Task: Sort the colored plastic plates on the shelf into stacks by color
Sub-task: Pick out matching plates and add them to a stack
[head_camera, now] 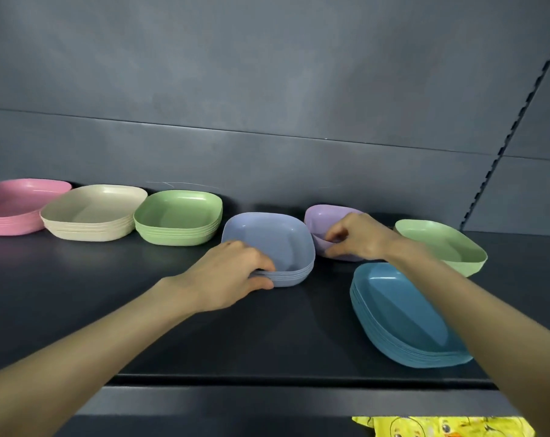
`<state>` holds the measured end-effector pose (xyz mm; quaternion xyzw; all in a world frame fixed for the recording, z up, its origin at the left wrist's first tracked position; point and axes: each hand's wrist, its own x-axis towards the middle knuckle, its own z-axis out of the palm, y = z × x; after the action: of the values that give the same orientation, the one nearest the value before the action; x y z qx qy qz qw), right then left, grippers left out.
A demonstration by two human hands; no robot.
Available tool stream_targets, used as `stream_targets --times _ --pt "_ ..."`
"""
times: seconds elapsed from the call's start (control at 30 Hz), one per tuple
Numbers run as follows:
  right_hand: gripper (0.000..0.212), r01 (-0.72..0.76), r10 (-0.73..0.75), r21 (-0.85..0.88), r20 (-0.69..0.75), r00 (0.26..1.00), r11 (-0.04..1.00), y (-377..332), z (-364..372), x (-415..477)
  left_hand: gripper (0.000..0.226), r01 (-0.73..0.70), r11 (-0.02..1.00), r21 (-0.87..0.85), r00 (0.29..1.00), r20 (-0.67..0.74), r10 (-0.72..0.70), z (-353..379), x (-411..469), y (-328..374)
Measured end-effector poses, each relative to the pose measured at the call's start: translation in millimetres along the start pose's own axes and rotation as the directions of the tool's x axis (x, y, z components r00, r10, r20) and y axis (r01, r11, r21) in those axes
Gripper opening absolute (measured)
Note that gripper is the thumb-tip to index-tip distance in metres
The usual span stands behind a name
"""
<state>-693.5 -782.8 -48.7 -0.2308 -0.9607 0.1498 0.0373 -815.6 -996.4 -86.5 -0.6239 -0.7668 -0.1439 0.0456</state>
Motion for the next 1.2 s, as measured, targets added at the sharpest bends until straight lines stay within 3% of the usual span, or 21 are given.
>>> stream_targets --times 0.03,0.13,0.3,0.43,0.53,0.63,0.83,1.2 --pt "0.033 0.005 -0.005 0.006 -0.006 1.0 1.0 3.0 0.6 1.9 0.026 0.019 1.0 0.005 1.0 0.002 -0.019 0.9 3.2 0.5" --pt "0.009 0.064 -0.064 -0.008 -0.004 0.998 0.998 9.4 -1.3 2.6 0.023 0.063 0.998 0.013 0.998 0.003 -0.063 1.1 13.4 1.5" --pt "0.014 0.115 -0.115 -0.005 -0.001 0.993 0.993 18.6 -2.4 6.8 0.015 0.134 0.989 -0.062 0.991 0.025 -0.132 -0.3 28.3 -12.3" --pt "0.03 0.118 -0.12 0.041 0.044 0.992 0.992 23.2 -1.4 13.9 0.027 0.183 0.98 -0.083 0.982 0.061 -0.179 2.4 40.2 -23.9" --pt "0.013 0.118 -0.126 0.075 0.104 0.987 0.99 28.5 1.7 20.5 0.027 0.22 0.972 -0.087 0.974 0.068 -0.215 2.8 46.5 -28.8" --pt "0.044 0.094 -0.103 0.075 0.135 0.985 0.993 31.1 0.5 23.5 0.027 0.235 0.966 -0.109 0.971 0.064 -0.229 0.4 51.7 -33.2" --pt "0.021 0.132 -0.154 0.135 0.168 0.974 0.982 34.8 -0.2 30.2 0.021 0.267 0.951 -0.159 0.964 0.058 -0.26 -0.4 58.8 -38.9" --pt "0.028 0.157 -0.192 0.174 0.202 0.96 0.972 37.1 -0.8 38.5 0.02 0.235 0.951 -0.198 0.972 0.051 -0.23 6.0 61.2 -39.5"
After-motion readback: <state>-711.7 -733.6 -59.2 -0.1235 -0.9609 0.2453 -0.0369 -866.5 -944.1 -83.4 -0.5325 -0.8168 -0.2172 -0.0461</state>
